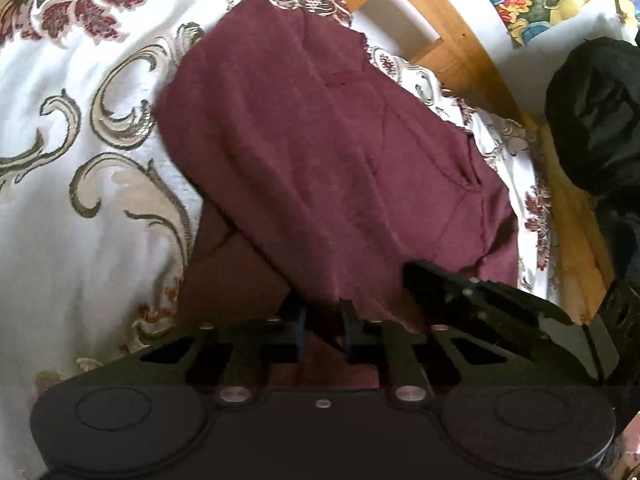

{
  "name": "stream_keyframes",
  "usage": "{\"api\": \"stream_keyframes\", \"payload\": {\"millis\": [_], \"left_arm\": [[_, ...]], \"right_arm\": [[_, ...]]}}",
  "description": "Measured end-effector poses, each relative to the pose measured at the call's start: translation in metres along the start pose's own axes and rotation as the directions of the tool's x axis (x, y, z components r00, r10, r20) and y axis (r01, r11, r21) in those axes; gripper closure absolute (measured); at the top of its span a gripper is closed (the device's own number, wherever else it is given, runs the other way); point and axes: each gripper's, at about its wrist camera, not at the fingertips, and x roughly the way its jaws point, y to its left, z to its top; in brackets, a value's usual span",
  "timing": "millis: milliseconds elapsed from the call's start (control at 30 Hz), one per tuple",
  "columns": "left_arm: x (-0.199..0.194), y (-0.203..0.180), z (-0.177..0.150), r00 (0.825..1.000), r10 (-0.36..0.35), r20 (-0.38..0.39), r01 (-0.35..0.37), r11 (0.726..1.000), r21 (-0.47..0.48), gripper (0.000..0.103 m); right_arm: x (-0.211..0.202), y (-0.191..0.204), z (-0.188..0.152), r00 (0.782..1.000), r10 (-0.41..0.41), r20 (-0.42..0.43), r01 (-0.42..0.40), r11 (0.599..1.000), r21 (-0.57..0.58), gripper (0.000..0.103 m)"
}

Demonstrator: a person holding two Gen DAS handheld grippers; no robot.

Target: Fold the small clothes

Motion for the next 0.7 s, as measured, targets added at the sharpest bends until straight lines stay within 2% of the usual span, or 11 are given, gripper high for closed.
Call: {"api": "stream_keyframes", "payload": {"millis": [100, 267, 300, 367, 400, 433, 467, 567, 600, 633, 700], "left_arm": [[0.003, -0.002, 0.001, 1.0, 0.019, -0.008, -0.019, 1.0, 0.015, 0.087], [-0.001, -0.007, 0.001, 0.998, 0.062, -0.014, -0.061, 0.996, 0.062, 0.083], [-0.005, -0.009, 0.0, 0.998, 0.067, -0.016, -0.066, 0.995, 0.071, 0.08], [-0.013, -0.012, -0.001, 0.998, 0.063, -0.017, -0.062, 0.995, 0.081, 0.059], [-0.018, -0.014, -0.002, 0.998, 0.06, -0.013, -0.059, 0.995, 0.084, 0.052], [-0.024, -0.015, -0.004, 0.998, 0.061, -0.004, -0.061, 0.994, 0.088, 0.039], [-0.03, -0.017, -0.006, 0.997, 0.072, 0.004, -0.072, 0.993, 0.096, 0.031], [-0.047, -0.027, -0.015, 0.993, 0.112, 0.023, -0.114, 0.982, 0.149, 0.022], [-0.052, -0.03, -0.019, 0.992, 0.123, 0.026, -0.126, 0.977, 0.17, 0.019], [-0.057, -0.033, -0.023, 0.991, 0.132, 0.032, -0.136, 0.972, 0.19, 0.011], [-0.067, -0.042, -0.033, 0.988, 0.146, 0.049, -0.154, 0.959, 0.239, 0.001]], "right_arm": [[-0.001, -0.012, -0.003, 0.999, -0.037, 0.023, 0.034, 0.995, 0.096, 0.1], [0.003, -0.011, -0.012, 0.998, -0.069, -0.016, 0.07, 0.995, 0.078, 0.098], [-0.003, -0.011, -0.013, 0.997, -0.075, -0.008, 0.076, 0.994, 0.083, 0.091], [-0.021, -0.012, -0.017, 0.996, -0.08, 0.024, 0.077, 0.992, 0.102, 0.076], [-0.031, -0.013, -0.019, 0.996, -0.082, 0.034, 0.078, 0.991, 0.106, 0.063], [-0.044, -0.014, -0.024, 0.995, -0.087, 0.043, 0.082, 0.991, 0.103, 0.053], [-0.056, -0.014, -0.029, 0.994, -0.094, 0.05, 0.09, 0.992, 0.094, 0.05], [-0.098, -0.011, -0.05, 0.991, -0.125, 0.054, 0.122, 0.99, 0.066, 0.027], [-0.112, -0.009, -0.058, 0.989, -0.138, 0.055, 0.135, 0.989, 0.065, 0.014], [-0.127, -0.007, -0.068, 0.987, -0.152, 0.055, 0.149, 0.987, 0.062, 0.006], [-0.152, 0.0, -0.084, 0.983, -0.18, 0.046, 0.178, 0.983, 0.041, 0.003]]}}
